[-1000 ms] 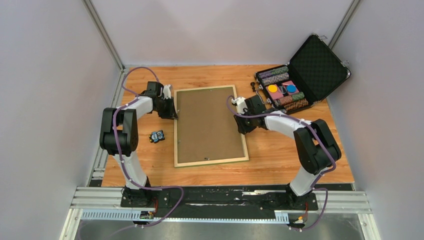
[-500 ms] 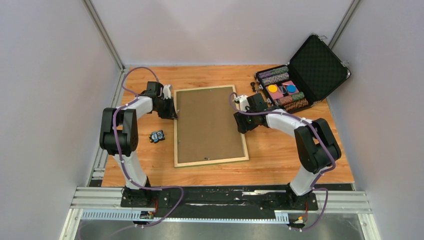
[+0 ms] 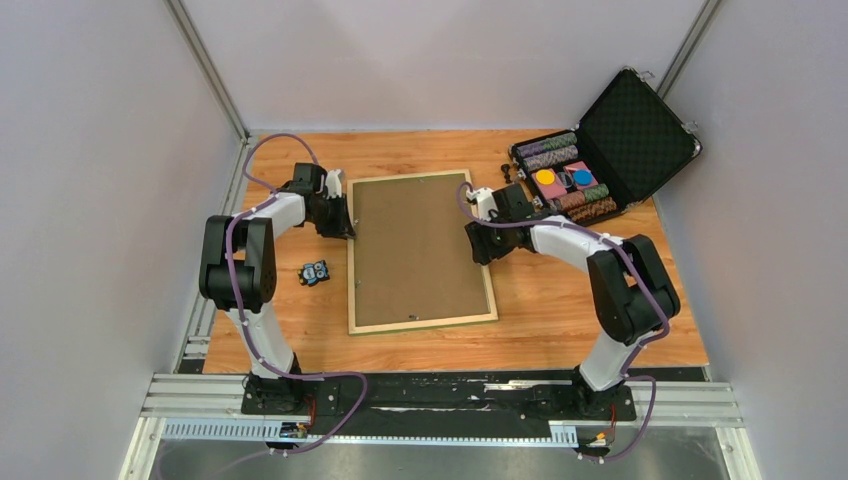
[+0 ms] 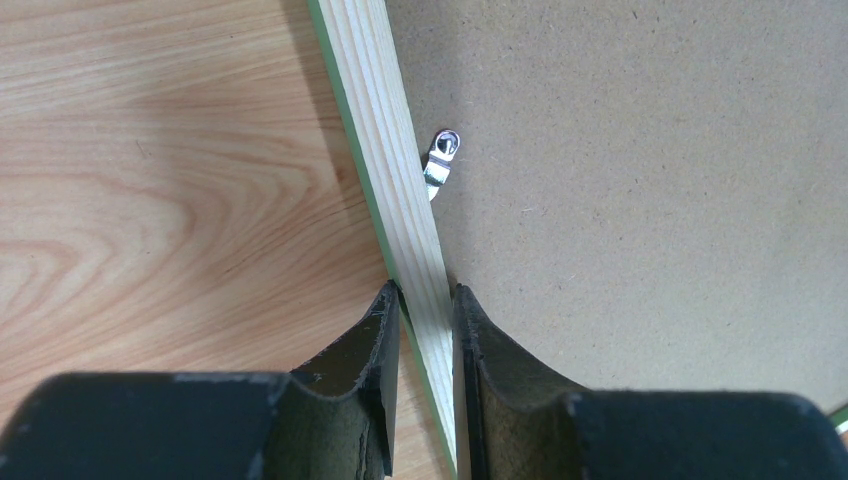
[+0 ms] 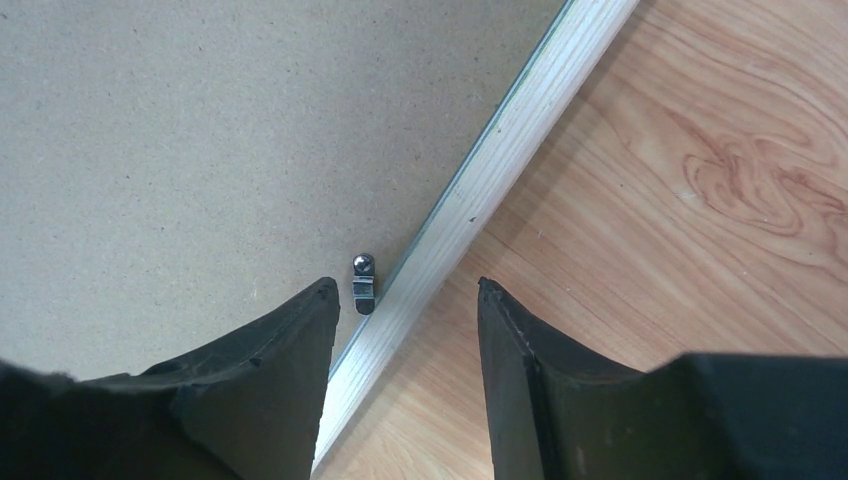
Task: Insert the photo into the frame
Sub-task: Install the photo frame at the center of the board.
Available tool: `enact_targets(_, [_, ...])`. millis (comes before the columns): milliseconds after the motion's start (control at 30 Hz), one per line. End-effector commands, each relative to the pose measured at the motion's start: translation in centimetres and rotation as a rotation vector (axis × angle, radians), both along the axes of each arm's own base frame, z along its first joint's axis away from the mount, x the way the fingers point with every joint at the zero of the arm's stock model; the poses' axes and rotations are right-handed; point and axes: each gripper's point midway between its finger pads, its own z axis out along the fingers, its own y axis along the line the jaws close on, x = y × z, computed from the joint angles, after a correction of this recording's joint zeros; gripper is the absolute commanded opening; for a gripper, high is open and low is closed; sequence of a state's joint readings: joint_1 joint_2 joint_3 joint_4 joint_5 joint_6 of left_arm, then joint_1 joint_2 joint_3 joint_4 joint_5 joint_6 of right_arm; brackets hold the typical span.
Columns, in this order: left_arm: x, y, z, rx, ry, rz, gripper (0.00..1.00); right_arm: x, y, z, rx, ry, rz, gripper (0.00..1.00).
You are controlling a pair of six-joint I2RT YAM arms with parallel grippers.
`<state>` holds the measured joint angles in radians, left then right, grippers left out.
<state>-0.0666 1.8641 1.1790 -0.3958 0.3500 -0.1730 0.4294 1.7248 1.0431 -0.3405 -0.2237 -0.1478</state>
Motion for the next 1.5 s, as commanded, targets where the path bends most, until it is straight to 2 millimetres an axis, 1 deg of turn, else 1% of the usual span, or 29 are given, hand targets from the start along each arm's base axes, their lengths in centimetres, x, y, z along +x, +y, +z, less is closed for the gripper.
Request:
enact_targets(0, [0.6,0.8,1.4,0.025,-0.043,-0.022,0.0,0.8,0.7,0.6,0.023,-0.011,0.011,0.52])
enact_targets(333, [0.6,0.7,1.3,0.022,-0.04,-0.025,0.0,1.0,0.1,-0.4,-0.019,-0.011,0.016,0.43])
enact_targets(700, [0.5,0.7,1.3,0.021,-0.038,-0.025,0.0,1.0,0.0,-0.7,-0.051,-0.015,0.07,0.39])
enact_targets(933, [0.5,0.7,1.4,0.023,-0.039,-0.025,0.0,0.9,-0.5,-2.0,-0.094,-0.002,0.108,0.31])
enact_targets(1067, [0.6,0.7,1.3,0.022,-0.038,-0.027,0.0,1.0,-1.0,-2.7,-0.125,-0.008,0.136,0.28])
enact_targets(1367, [0.6,0.8,1.3,0.029,-0.039,-0.027,0.0,0.9,-1.8,-3.6,-0.181,-0.016,0.181,0.26])
enact_targets(1400, [0.6,0.8,1.2,0.029,-0.038,-0.026,0.0,0.8,-1.9,-3.6,-0.183,-0.016,0.185,0.28])
enact_targets(1467, [0.6,0.8,1.2,0.029,-0.038,-0.026,0.0,0.8,-1.9,-3.6,-0.184,-0.017,0.187,0.34])
